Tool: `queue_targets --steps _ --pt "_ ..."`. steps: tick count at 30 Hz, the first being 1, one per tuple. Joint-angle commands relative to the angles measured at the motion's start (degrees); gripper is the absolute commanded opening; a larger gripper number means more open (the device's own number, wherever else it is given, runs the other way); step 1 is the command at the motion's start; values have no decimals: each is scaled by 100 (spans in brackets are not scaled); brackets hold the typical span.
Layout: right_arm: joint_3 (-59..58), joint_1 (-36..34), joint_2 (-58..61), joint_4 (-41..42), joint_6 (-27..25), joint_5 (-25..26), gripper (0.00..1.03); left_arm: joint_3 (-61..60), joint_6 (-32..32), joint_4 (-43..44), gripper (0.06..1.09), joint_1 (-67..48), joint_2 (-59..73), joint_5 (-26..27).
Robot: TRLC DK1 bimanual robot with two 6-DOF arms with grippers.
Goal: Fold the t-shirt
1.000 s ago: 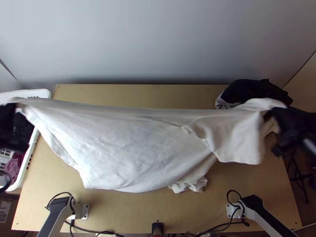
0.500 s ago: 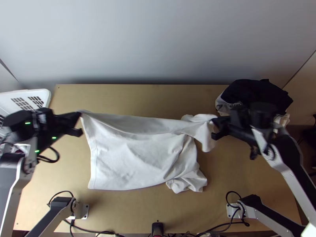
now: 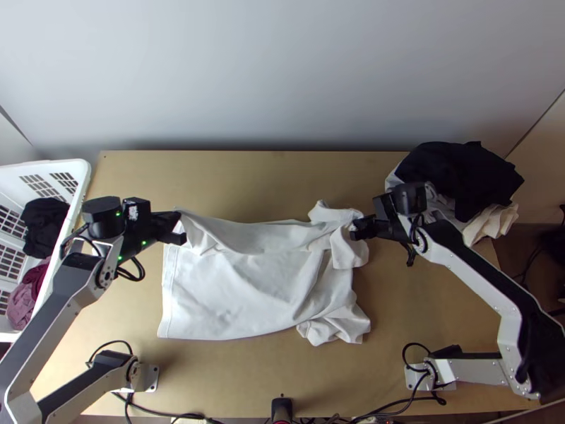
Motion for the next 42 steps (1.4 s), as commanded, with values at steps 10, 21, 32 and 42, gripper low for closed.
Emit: queue_targets --steps 10,21,32,42 --pt "-150 441 -1212 -1358 -234 92 93 -57 20 337 9 -14 442 -55" --pt "-370 1513 -1326 -2281 -541 83 92 5 -42 329 9 -49 539 -91" --pt "-440 1750 274 -1173 -831 198 87 84 46 214 9 -40 547 -205" --pt "-335 1513 634 -857 -919 479 87 207 178 126 9 83 547 -205"
